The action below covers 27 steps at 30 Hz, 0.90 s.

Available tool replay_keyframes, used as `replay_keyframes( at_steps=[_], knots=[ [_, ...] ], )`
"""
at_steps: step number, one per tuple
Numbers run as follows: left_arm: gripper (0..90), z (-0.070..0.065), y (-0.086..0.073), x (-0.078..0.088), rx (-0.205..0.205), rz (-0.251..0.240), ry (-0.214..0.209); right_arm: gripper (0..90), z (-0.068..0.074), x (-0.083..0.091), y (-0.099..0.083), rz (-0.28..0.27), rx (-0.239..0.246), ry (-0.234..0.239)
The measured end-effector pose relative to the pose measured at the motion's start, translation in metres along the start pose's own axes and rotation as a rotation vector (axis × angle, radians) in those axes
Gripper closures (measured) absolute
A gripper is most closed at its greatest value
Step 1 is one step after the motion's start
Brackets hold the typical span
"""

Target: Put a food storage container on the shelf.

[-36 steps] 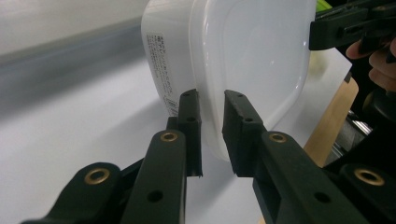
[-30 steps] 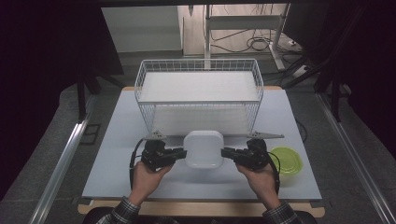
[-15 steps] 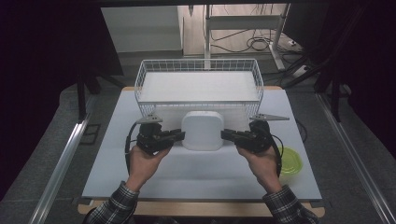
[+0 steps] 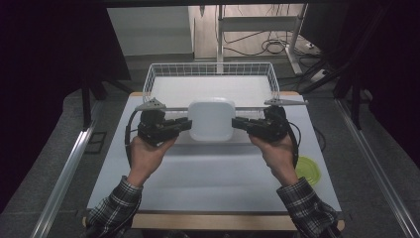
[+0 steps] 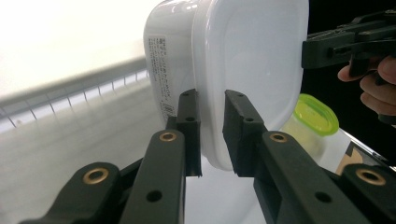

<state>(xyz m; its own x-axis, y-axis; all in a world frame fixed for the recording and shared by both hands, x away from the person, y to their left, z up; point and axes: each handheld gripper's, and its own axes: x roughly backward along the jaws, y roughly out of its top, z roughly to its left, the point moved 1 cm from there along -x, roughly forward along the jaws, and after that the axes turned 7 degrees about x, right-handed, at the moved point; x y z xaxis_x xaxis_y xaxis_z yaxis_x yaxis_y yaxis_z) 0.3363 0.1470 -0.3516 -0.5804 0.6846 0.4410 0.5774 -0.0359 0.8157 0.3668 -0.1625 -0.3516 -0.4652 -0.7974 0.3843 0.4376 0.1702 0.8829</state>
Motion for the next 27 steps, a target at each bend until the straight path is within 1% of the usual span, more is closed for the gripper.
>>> replay_keyframes(
  at_steps=[4, 8, 13, 16, 17, 19, 22, 25, 27],
  knots=[
    [77.4, 0.0, 0.016, 0.003, -0.011, -0.008, 0.01, 79.8, -0.003, -0.002, 0.015, -0.012, 0.003, 0.002],
    [77.5, 0.004, 0.03, 0.002, -0.006, -0.016, 0.001, 79.7, -0.006, -0.003, 0.032, -0.014, 0.011, -0.004],
    [77.6, 0.01, 0.048, 0.0, -0.003, -0.032, -0.002, 79.6, -0.01, -0.006, 0.05, -0.019, 0.02, -0.023],
    [77.6, 0.014, 0.058, -0.002, -0.001, -0.031, -0.006, 79.6, -0.013, -0.008, 0.06, -0.025, 0.022, -0.03],
    [77.7, 0.015, 0.061, -0.003, 0.002, -0.03, -0.007, 79.6, -0.015, -0.008, 0.063, -0.019, 0.018, -0.03],
    [77.7, 0.017, 0.066, -0.006, 0.005, -0.026, -0.003, 79.5, -0.018, -0.01, 0.068, -0.018, 0.014, -0.035],
    [77.6, 0.022, 0.071, -0.012, 0.026, -0.017, -0.005, 79.4, -0.025, -0.014, 0.074, -0.006, 0.001, -0.043],
    [77.5, 0.026, 0.073, -0.017, 0.038, -0.008, -0.003, 79.2, -0.03, -0.018, 0.076, 0.002, -0.017, -0.047],
    [77.5, 0.029, 0.073, -0.02, 0.047, -0.002, -0.002, 79.1, -0.034, -0.021, 0.076, 0.004, -0.02, -0.049]
  ],
)
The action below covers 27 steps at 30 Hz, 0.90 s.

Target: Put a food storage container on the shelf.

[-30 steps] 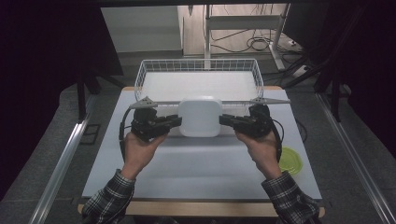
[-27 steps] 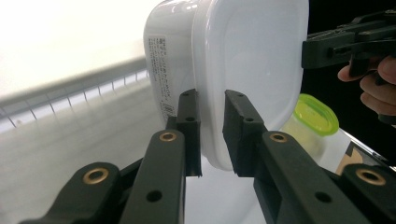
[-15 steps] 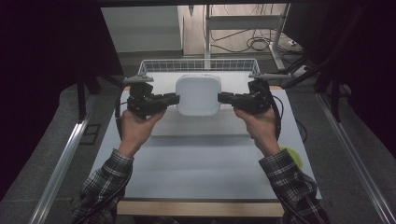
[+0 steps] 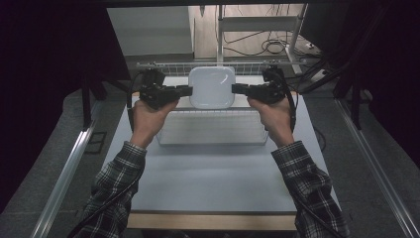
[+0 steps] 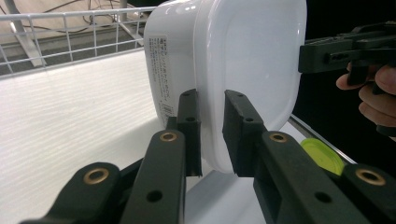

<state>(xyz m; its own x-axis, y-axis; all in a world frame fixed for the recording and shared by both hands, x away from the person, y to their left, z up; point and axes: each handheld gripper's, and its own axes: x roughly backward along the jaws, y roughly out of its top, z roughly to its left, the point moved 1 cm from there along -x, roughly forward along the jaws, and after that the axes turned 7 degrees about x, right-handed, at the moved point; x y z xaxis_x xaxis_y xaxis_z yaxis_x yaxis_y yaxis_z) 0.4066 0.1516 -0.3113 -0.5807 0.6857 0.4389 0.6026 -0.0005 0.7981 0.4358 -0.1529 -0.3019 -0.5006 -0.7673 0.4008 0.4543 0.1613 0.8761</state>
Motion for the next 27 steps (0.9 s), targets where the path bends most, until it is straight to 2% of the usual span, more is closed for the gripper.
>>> replay_keyframes(
  at_steps=[8, 11, 14, 18, 22, 27],
  knots=[
    [76.5, 0.008, 0.002, -0.008, 0.019, 0.004, -0.01, 78.5, -0.009, -0.008, 0.001, 0.006, -0.032, -0.003],
    [75.4, 0.008, 0.003, -0.009, 0.009, 0.004, -0.01, 78.0, -0.011, -0.009, 0.002, 0.006, -0.039, 0.001],
    [69.3, 0.008, 0.004, -0.01, -0.004, -0.002, -0.015, 75.7, -0.012, -0.011, 0.002, 0.005, -0.027, 0.0],
    [63.3, 0.006, 0.006, -0.015, -0.033, -0.003, 0.017, 71.1, -0.012, -0.014, 0.004, 0.005, -0.006, -0.018],
    [61.3, 0.007, 0.008, -0.02, -0.055, 0.008, 0.039, 67.5, -0.011, -0.019, 0.006, 0.024, 0.018, -0.055],
    [57.9, 0.01, 0.01, -0.023, -0.048, 0.007, 0.031, 64.5, -0.012, -0.024, 0.008, 0.024, 0.015, -0.065]
  ],
)
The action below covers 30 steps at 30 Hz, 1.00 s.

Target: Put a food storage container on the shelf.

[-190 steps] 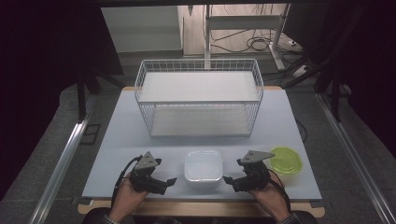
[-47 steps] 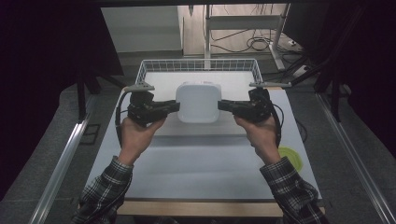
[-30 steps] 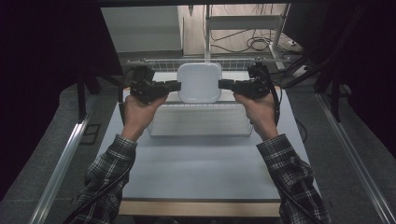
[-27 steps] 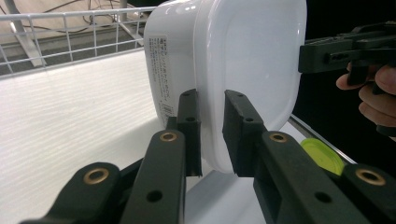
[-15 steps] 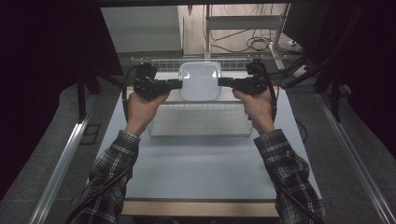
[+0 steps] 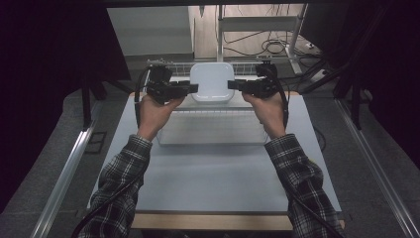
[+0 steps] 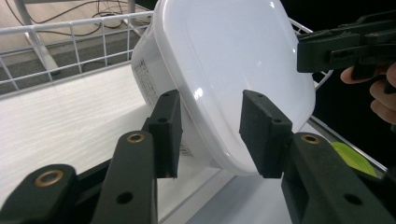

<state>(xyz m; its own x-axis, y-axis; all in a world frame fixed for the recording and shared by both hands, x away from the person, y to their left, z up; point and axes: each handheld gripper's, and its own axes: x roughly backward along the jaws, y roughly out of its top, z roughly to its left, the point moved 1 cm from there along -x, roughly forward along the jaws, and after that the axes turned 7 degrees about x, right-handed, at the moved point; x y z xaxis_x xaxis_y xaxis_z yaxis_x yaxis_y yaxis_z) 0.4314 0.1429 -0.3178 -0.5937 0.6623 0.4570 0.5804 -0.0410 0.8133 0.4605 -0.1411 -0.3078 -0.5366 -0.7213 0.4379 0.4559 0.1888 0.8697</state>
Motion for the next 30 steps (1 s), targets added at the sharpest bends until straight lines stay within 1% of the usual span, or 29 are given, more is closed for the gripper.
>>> replay_keyframes(
  at_steps=[1, 3, 4, 6, 7, 10, 13, 14, 19, 22, 25, 28, 30],
  knots=[
    [56.6, 0.001, 0.0, -0.001, -0.001, 0.001, 0.003, 63.2, 0.0, 0.0, 0.0, -0.002, 0.003, -0.003],
    [53.9, 0.002, 0.001, -0.002, -0.021, 0.003, 0.027, 61.9, 0.001, -0.001, 0.001, -0.001, 0.024, -0.032],
    [53.3, 0.003, 0.001, -0.002, -0.023, -0.008, 0.031, 61.8, 0.001, -0.002, 0.001, 0.001, 0.036, -0.041],
    [53.0, 0.005, 0.002, -0.004, -0.011, -0.016, 0.019, 61.4, 0.002, -0.003, 0.001, 0.003, 0.045, -0.053],
    [53.0, 0.006, 0.003, -0.004, -0.012, -0.017, 0.016, 61.4, 0.002, -0.004, 0.001, 0.003, 0.048, -0.056],
    [52.9, 0.006, 0.004, -0.005, -0.008, -0.023, 0.022, 60.9, 0.001, -0.006, 0.001, -0.006, 0.046, -0.061],
    [50.2, 0.006, 0.005, -0.007, -0.017, -0.033, 0.037, 60.3, 0.0, -0.008, 0.002, -0.017, 0.044, -0.07],
    [48.7, 0.006, 0.006, -0.007, -0.018, -0.037, 0.036, 60.0, -0.001, -0.008, 0.002, -0.022, 0.051, -0.079],
    [43.8, 0.002, 0.005, -0.003, -0.03, -0.056, 0.018, 58.0, -0.002, -0.004, 0.002, -0.036, 0.066, -0.094],
    [41.0, -0.001, 0.003, 0.0, -0.039, -0.059, 0.007, 56.9, -0.002, 0.0, 0.003, -0.051, 0.065, -0.087],
    [38.4, -0.002, -0.002, 0.005, -0.066, -0.059, 0.003, 55.2, -0.001, 0.006, 0.0, -0.052, 0.068, -0.073],
    [34.5, -0.002, -0.008, 0.009, -0.082, -0.075, -0.009, 52.7, 0.001, 0.011, -0.005, -0.056, 0.081, -0.058],
    [31.9, -0.002, -0.013, 0.011, -0.087, -0.075, -0.009, 51.1, 0.003, 0.013, -0.01, -0.056, 0.086, -0.052]
  ],
)
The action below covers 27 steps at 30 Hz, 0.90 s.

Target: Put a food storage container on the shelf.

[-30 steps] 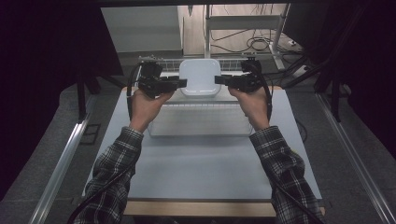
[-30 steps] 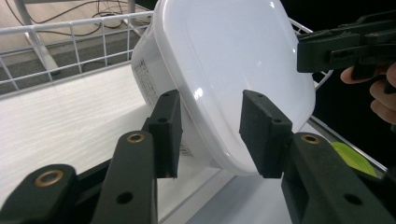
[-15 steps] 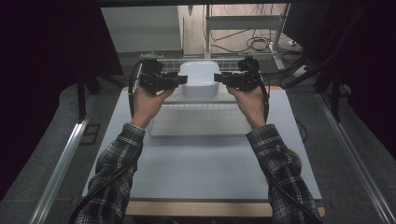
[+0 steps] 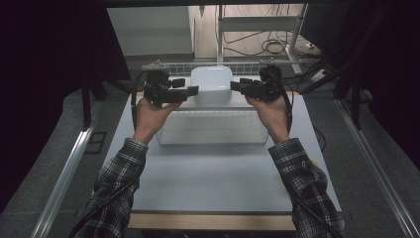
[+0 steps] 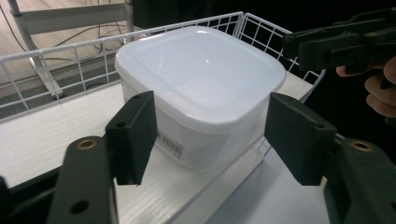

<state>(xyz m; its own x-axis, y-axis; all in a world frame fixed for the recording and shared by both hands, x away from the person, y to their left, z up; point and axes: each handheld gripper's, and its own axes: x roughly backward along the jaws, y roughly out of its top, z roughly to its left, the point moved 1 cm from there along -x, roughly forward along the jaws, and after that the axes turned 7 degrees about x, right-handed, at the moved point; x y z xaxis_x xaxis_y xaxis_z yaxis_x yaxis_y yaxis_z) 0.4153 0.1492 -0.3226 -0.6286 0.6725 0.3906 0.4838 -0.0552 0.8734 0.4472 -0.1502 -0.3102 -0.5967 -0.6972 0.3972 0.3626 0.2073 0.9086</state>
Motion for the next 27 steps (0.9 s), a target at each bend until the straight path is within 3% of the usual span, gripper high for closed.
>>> replay_keyframes(
  at_steps=[12, 19, 27],
  knots=[
    [16.2, -0.011, -0.037, 0.02, -0.062, -0.003, -0.018, 35.9, 0.007, 0.015, -0.03, -0.005, 0.054, 0.012],
    [8.9, -0.021, -0.068, 0.029, -0.105, 0.031, 0.003, 23.7, 0.018, 0.022, -0.05, 0.02, 0.112, 0.014],
    [4.6, -0.025, -0.102, 0.04, -0.132, 0.025, 0.001, 16.3, 0.027, 0.026, -0.083, 0.056, 0.144, 0.026]
  ],
)
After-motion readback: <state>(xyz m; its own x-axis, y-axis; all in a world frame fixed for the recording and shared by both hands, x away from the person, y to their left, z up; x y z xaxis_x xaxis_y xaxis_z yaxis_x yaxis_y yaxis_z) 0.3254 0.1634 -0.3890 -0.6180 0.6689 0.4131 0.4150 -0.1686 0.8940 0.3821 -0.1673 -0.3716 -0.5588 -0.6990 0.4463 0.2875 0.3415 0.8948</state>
